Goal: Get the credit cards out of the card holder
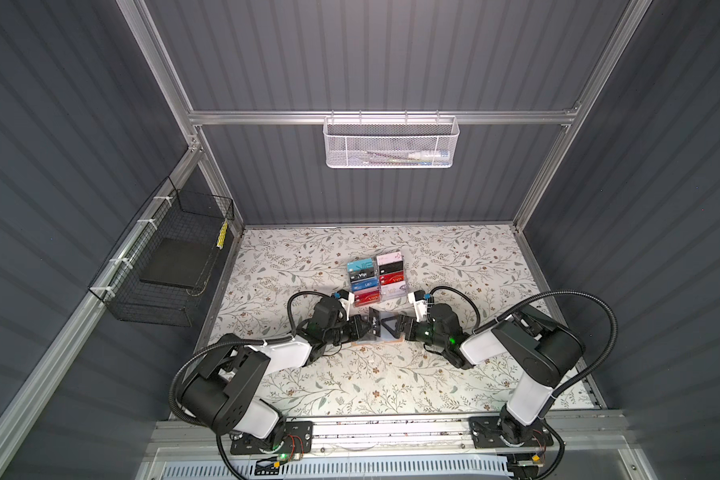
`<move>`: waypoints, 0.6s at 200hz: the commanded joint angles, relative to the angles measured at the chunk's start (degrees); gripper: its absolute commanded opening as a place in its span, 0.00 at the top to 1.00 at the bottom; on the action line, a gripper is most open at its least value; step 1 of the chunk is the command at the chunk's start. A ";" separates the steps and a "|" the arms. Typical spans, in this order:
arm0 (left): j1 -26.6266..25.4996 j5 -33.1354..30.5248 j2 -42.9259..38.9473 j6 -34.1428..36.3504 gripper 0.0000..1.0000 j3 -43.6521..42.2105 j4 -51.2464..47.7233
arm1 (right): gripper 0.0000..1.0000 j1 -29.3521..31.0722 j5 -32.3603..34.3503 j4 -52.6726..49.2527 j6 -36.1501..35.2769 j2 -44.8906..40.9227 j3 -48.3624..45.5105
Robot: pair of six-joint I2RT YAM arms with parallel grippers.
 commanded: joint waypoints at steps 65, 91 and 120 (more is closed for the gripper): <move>0.49 -12.75 -9.67 23.29 1.00 14.11 -31.86 | 0.01 0.26 0.65 -27.58 -4.10 -9.43 0.74; 0.45 -14.55 -11.98 27.98 1.00 16.28 -31.47 | 0.01 0.22 1.11 -34.16 -5.65 -14.33 3.14; 0.48 -17.72 -12.65 34.53 1.00 21.16 -33.94 | 0.01 0.25 2.62 -41.76 -7.16 -20.50 5.97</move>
